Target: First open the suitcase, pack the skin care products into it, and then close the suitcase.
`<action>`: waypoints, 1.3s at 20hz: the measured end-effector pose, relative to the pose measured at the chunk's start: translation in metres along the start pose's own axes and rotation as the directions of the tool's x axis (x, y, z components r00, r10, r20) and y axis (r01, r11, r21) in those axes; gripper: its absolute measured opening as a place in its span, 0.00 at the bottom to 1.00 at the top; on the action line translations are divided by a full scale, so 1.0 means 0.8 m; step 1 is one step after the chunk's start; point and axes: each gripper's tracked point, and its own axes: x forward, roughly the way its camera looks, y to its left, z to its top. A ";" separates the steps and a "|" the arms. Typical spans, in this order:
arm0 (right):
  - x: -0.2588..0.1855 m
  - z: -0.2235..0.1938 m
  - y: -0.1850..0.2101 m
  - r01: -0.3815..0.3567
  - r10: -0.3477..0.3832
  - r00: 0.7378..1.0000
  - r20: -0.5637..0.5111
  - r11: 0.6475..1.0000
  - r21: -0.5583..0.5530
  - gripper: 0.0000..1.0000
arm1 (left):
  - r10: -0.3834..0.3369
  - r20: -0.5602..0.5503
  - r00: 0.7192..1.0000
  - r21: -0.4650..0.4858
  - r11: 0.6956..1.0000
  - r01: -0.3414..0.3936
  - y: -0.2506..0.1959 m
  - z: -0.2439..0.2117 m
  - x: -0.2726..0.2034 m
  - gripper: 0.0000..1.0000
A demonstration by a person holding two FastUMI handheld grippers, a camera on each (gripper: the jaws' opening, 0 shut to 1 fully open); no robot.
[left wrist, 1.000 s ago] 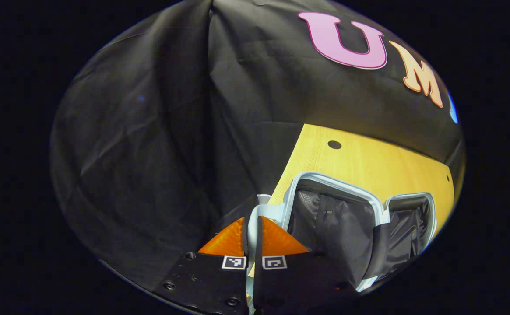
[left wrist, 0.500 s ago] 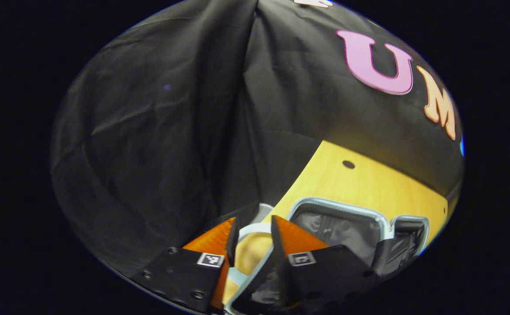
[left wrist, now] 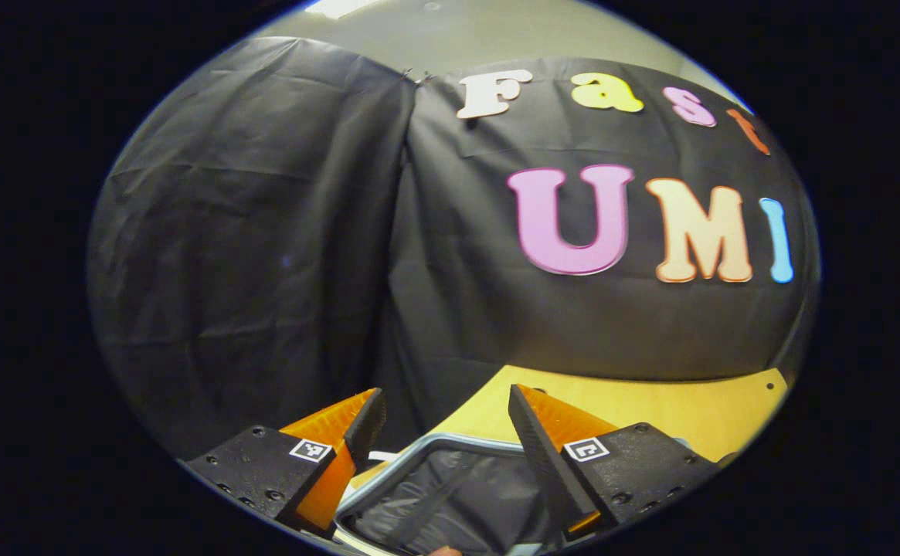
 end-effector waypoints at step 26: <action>-0.041 -0.063 -0.081 -0.118 0.120 0.990 -0.079 0.993 0.025 0.99 | -0.622 -0.172 0.764 0.038 0.771 0.636 -0.454 -0.139 -0.225 0.94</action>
